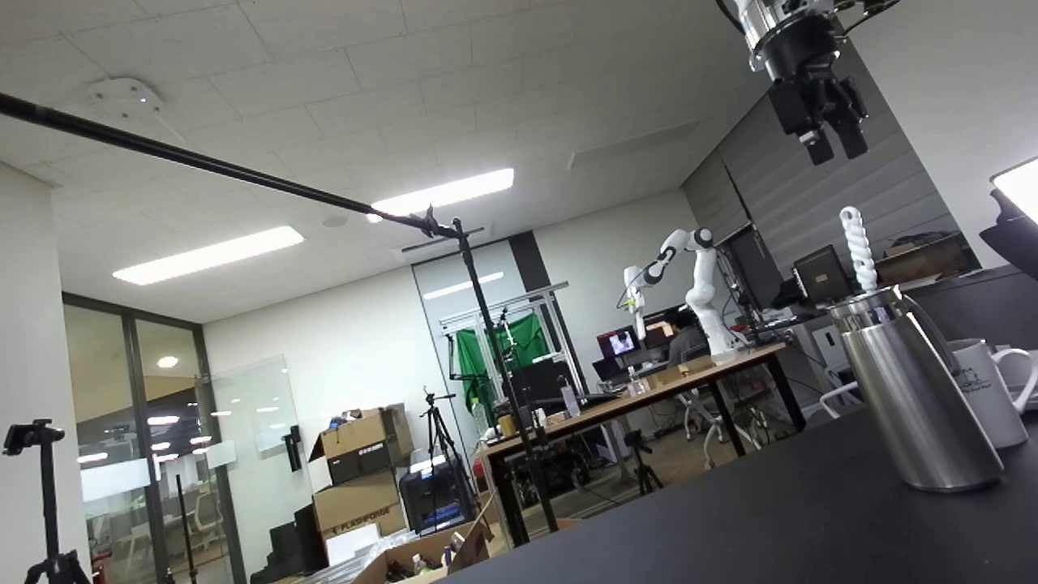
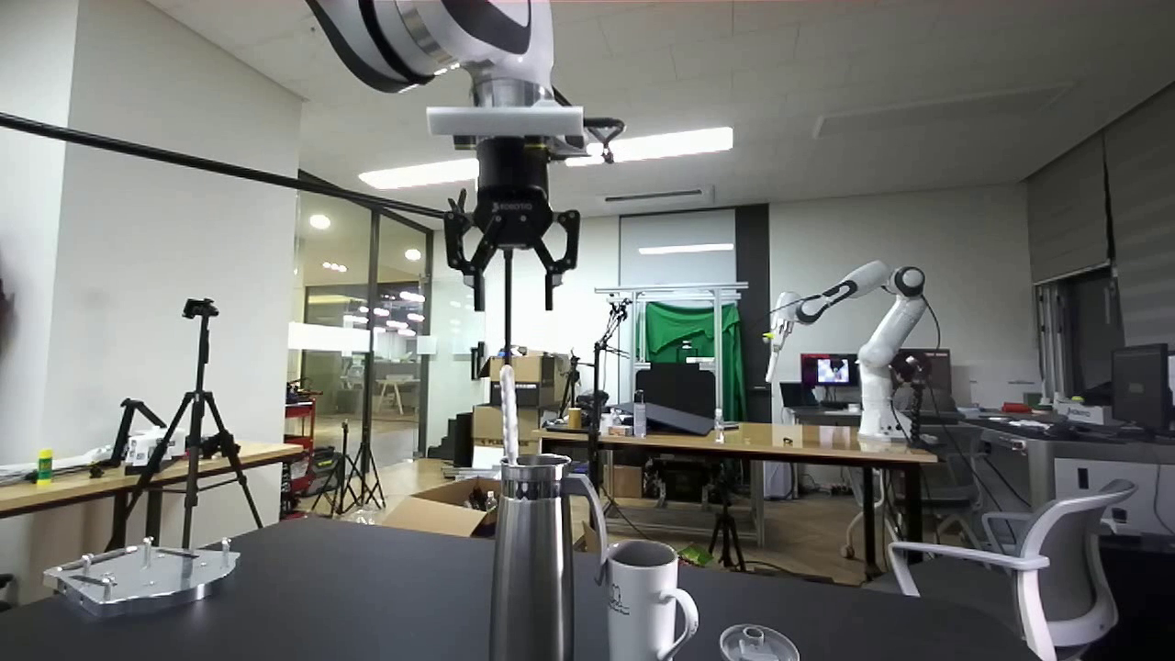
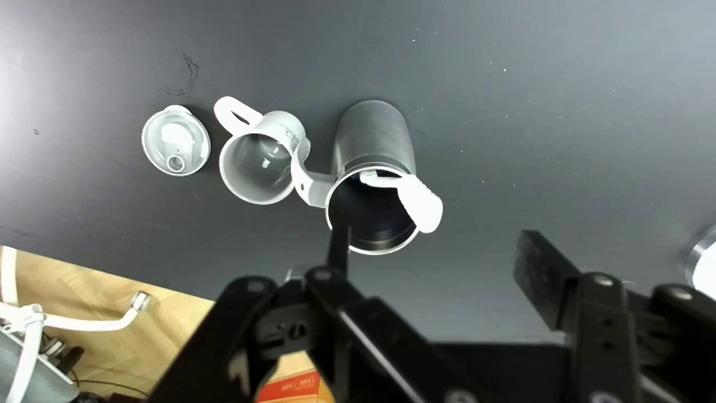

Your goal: Use the object to stir the contents in the jug

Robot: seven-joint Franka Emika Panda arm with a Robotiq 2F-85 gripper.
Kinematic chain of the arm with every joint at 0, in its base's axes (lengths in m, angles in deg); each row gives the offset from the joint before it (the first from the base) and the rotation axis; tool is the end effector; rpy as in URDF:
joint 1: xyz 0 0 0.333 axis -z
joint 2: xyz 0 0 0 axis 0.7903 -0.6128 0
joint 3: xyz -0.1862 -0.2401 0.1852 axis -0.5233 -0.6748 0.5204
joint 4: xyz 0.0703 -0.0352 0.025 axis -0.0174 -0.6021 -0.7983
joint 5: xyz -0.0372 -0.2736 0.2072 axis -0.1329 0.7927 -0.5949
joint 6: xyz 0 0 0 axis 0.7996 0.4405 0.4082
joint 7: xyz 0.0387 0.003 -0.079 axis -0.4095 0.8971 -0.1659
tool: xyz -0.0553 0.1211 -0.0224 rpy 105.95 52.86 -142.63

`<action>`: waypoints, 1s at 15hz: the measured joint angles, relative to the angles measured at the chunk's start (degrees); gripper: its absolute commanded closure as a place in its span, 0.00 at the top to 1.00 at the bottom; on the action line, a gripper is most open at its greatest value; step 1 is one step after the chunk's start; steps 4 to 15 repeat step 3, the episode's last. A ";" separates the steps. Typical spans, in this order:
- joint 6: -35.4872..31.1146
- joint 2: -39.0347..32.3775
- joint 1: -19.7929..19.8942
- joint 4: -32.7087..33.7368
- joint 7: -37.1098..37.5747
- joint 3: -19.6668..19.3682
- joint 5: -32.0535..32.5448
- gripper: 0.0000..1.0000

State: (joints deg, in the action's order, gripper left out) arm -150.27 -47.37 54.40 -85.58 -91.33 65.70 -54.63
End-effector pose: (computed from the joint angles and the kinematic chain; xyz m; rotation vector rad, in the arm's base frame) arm 0.4525 -0.0443 0.5159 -3.0624 -0.6599 -0.1900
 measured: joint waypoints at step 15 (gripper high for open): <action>2.87 1.82 0.00 -0.05 0.13 -0.06 0.54 0.99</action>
